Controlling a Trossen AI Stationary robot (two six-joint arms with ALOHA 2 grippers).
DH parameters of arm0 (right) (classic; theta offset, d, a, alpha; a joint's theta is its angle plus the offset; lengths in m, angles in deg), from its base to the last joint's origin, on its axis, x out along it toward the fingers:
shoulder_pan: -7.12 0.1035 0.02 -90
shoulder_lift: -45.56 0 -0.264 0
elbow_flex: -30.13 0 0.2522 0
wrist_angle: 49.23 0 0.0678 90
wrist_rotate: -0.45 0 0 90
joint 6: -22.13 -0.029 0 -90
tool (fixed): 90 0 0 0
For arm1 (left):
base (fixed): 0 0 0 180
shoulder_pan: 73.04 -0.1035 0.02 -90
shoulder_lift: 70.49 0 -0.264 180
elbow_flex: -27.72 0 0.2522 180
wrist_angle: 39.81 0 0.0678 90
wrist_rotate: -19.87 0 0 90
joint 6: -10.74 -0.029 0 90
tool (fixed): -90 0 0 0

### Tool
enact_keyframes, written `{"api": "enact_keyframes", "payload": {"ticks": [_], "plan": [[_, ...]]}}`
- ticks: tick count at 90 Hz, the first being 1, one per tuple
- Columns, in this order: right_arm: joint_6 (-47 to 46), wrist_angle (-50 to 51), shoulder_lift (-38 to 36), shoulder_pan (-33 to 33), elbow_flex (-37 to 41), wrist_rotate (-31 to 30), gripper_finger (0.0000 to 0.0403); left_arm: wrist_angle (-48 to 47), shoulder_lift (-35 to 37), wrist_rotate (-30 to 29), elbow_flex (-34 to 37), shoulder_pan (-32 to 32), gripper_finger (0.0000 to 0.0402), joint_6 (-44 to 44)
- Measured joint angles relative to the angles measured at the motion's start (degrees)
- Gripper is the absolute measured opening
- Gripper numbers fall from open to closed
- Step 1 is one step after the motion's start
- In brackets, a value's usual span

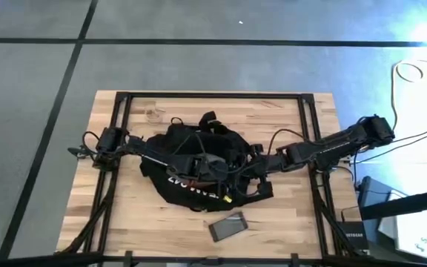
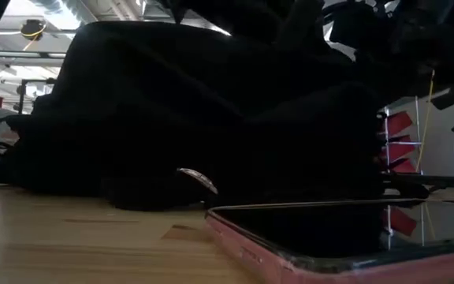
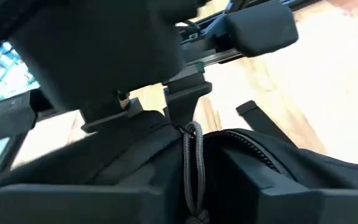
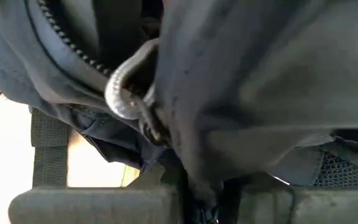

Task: Unpack backpack
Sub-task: Close the black backpack

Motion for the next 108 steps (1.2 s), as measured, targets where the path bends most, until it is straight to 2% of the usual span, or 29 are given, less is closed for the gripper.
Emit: {"api": "enact_keyframes", "payload": {"ticks": [13,26,76,108], "plan": [[0.0,0.1,0.0,0.0,0.0,0.0,0.0032,-0.6,0.3,-3.1,0.0,1.2,0.0026,-4.5],[0.0,0.1,0.0,0.0,0.0,0.1,0.0032,-3.1,2.7,-6.4,-0.1,2.3,0.0003,-5.7],[1.3,-0.4,0.0,0.0,0.0,-0.8,0.0020,-12.3,5.5,-14.0,-0.3,2.7,0.0001,-4.1],[1.1,-0.4,0.0,0.0,0.0,-0.3,0.0020,-12.0,5.7,-13.0,-0.3,2.8,0.0001,-2.8]]}}
